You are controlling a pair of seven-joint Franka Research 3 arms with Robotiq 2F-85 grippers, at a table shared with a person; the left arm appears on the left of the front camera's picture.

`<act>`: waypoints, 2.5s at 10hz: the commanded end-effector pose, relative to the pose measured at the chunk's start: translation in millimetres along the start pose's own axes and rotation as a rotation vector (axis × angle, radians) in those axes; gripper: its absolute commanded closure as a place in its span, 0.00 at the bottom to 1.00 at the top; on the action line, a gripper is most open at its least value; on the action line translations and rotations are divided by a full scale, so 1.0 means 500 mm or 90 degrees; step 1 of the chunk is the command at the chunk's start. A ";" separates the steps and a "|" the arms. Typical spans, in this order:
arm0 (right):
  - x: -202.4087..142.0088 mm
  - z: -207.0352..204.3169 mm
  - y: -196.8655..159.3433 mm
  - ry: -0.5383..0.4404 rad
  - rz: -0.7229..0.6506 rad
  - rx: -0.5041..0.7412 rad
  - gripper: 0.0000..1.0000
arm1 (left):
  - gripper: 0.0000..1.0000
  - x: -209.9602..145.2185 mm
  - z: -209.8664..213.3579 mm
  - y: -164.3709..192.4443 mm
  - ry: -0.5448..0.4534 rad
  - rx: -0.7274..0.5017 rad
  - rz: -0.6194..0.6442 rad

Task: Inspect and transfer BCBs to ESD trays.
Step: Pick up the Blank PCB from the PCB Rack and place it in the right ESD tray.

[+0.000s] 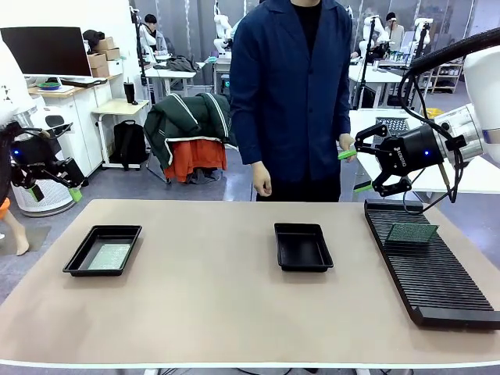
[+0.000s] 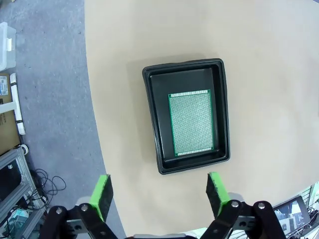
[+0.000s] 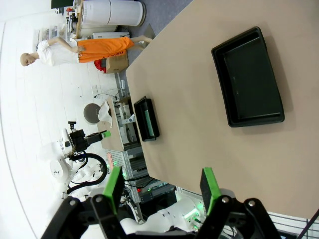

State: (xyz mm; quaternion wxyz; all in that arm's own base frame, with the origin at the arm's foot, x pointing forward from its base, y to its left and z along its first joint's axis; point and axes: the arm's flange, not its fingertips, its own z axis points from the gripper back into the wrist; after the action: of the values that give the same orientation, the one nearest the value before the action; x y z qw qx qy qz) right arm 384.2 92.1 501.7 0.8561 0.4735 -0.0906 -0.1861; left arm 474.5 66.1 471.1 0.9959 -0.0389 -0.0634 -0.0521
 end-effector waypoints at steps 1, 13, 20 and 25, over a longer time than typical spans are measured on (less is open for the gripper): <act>0.001 -0.002 -0.003 0.001 0.002 0.009 0.18 | 0.00 -0.001 -0.006 -0.002 -0.007 0.000 0.001; 0.067 0.402 0.236 0.288 0.817 -0.322 0.18 | 0.00 -0.001 -0.006 -0.002 -0.007 0.000 0.001; 0.104 0.510 0.222 0.557 1.119 -0.349 0.18 | 0.00 -0.001 -0.006 -0.002 -0.007 0.000 0.001; 0.099 0.511 0.232 0.571 1.115 -0.348 0.18 | 0.00 -0.001 -0.006 -0.002 -0.007 0.000 0.001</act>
State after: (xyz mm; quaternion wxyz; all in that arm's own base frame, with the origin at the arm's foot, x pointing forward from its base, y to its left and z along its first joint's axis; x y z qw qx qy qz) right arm 372.7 -70.8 736.7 0.7256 0.0542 -0.0438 0.6846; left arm 474.6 66.2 470.4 0.9959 -0.0390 -0.0629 -0.0520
